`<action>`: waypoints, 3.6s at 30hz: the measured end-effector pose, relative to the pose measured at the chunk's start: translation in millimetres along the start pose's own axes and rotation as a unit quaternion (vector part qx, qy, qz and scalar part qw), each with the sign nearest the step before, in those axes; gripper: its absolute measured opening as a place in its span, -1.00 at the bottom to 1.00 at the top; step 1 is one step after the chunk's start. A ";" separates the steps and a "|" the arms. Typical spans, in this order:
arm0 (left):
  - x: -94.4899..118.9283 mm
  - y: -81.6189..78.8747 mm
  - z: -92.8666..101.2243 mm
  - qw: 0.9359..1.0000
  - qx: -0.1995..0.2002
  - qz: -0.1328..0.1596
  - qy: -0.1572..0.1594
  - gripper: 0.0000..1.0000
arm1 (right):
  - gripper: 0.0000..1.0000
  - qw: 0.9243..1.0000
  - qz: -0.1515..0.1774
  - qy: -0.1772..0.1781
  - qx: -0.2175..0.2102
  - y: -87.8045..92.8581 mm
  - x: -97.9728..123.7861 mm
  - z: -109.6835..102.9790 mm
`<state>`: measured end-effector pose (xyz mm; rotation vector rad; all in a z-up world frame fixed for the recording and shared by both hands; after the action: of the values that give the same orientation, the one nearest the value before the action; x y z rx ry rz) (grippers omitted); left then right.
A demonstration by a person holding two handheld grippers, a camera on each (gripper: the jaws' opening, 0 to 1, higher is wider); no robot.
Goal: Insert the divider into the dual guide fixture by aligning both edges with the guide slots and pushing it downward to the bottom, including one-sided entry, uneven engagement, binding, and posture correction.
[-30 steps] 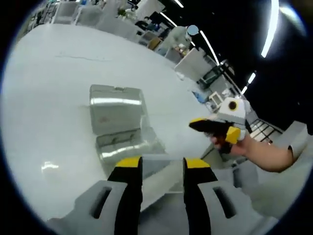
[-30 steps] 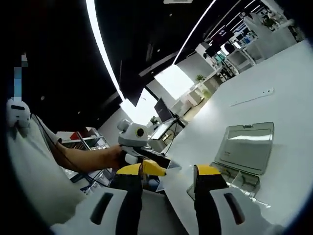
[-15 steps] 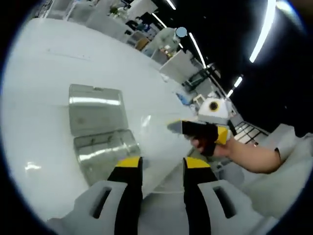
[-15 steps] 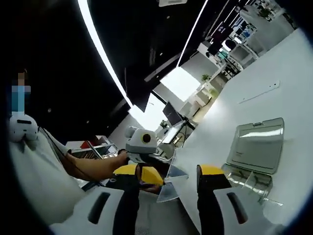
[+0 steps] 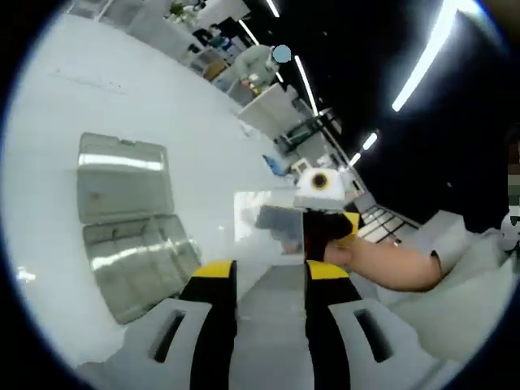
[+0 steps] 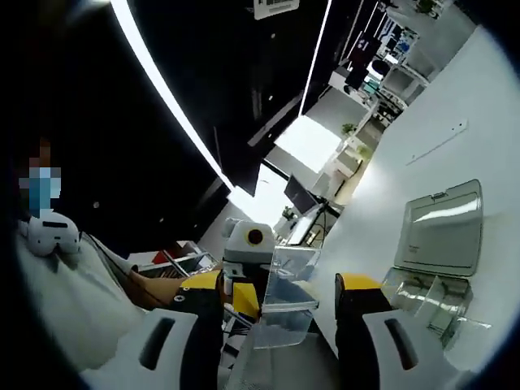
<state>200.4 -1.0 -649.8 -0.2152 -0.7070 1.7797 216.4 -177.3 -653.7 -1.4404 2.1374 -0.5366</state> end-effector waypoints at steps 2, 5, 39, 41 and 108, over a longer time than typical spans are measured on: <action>-1.3 0.1 1.8 1.000 0.002 -0.002 0.009 -0.41 | 0.07 1.000 -0.001 -0.001 -0.001 0.2 0.3 0.5; -2.8 0.6 4.0 1.000 0.004 -0.003 0.017 -0.41 | 0.08 1.000 0.005 -0.010 -0.014 -0.7 0.6 -0.5; -10.2 -0.8 17.9 0.997 0.015 -0.013 0.069 -0.41 | -0.23 0.997 0.000 -0.052 -0.063 -3.1 -4.2 -5.0; -10.1 -0.5 18.2 0.997 0.017 -0.015 0.070 -0.41 | -0.27 0.997 -0.001 -0.052 -0.064 -2.6 -4.2 -4.9; -17.8 7.7 36.5 0.950 -0.239 -0.028 -0.198 -0.52 | -0.36 0.985 -0.010 0.169 0.021 0.0 -13.4 -7.5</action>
<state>182.4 -31.5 -628.5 -0.1590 -1.4216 1.5874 216.1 -164.5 -645.2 -1.4303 2.3530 -0.8827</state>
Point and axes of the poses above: the point that each gripper's makers call its tool centre point, and the gripper's own axes: x roughly backward along the fingers, z roughly to its right, y roughly out of its underside, the point moved 9 cm from there along x, roughly backward along the fingers, and after that the axes turned 8 degrees about z, right-handed, at the moved point
